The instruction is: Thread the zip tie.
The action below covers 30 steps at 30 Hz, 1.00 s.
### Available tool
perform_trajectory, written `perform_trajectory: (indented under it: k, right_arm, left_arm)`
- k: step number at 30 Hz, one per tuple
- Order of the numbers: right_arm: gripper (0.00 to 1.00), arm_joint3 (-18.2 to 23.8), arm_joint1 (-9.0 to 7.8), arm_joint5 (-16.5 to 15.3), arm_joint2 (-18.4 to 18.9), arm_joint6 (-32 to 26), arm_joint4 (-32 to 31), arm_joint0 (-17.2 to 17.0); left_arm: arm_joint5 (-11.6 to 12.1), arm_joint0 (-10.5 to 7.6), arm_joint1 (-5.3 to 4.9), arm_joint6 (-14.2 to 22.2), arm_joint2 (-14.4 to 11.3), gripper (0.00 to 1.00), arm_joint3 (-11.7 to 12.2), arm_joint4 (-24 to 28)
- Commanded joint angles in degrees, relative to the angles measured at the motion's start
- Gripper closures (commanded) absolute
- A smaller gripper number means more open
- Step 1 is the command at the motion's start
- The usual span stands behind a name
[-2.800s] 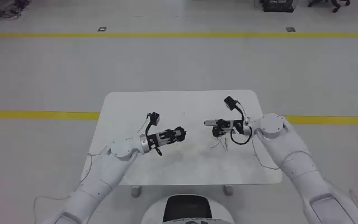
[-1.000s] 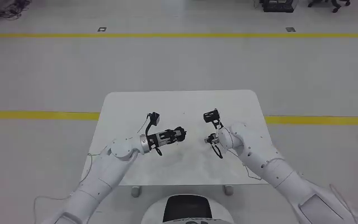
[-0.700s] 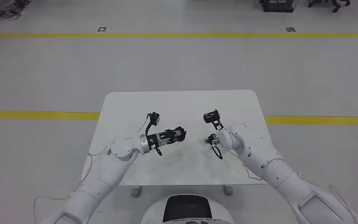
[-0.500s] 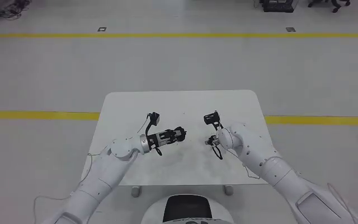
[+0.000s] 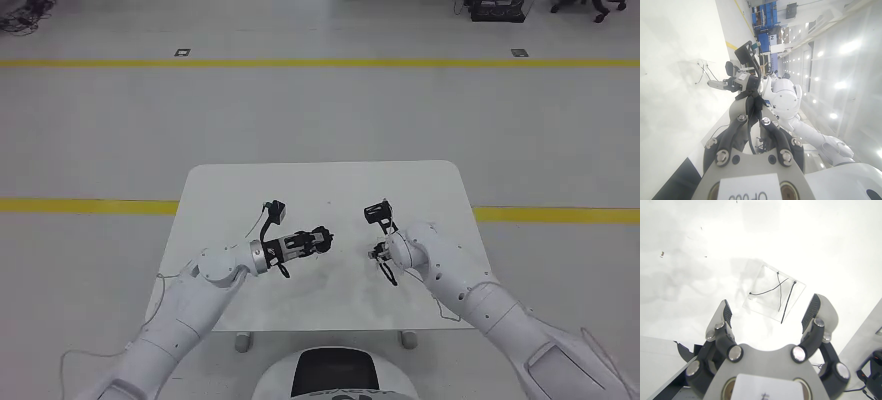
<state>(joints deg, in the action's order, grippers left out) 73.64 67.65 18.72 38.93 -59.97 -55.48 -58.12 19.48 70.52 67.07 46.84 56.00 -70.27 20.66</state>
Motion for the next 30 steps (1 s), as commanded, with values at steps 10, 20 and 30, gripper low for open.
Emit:
perform_trajectory:
  k: [10,20,30]
  right_arm:
    - [0.63,-1.65,0.8,0.77,1.44,-0.46,-0.48,0.03]
    - [0.68,-3.03,1.74,0.14,1.58,-1.27,-1.34,0.15]
    - [0.76,-6.55,3.12,0.09,0.92,-1.79,-2.1,0.9]
  left_arm:
    - [0.0,0.0,0.0,0.0,0.0,1.0,0.0,0.0]
    - [0.0,0.0,0.0,0.0,0.0,1.0,0.0,0.0]
    - [0.0,0.0,0.0,0.0,0.0,1.0,0.0,0.0]
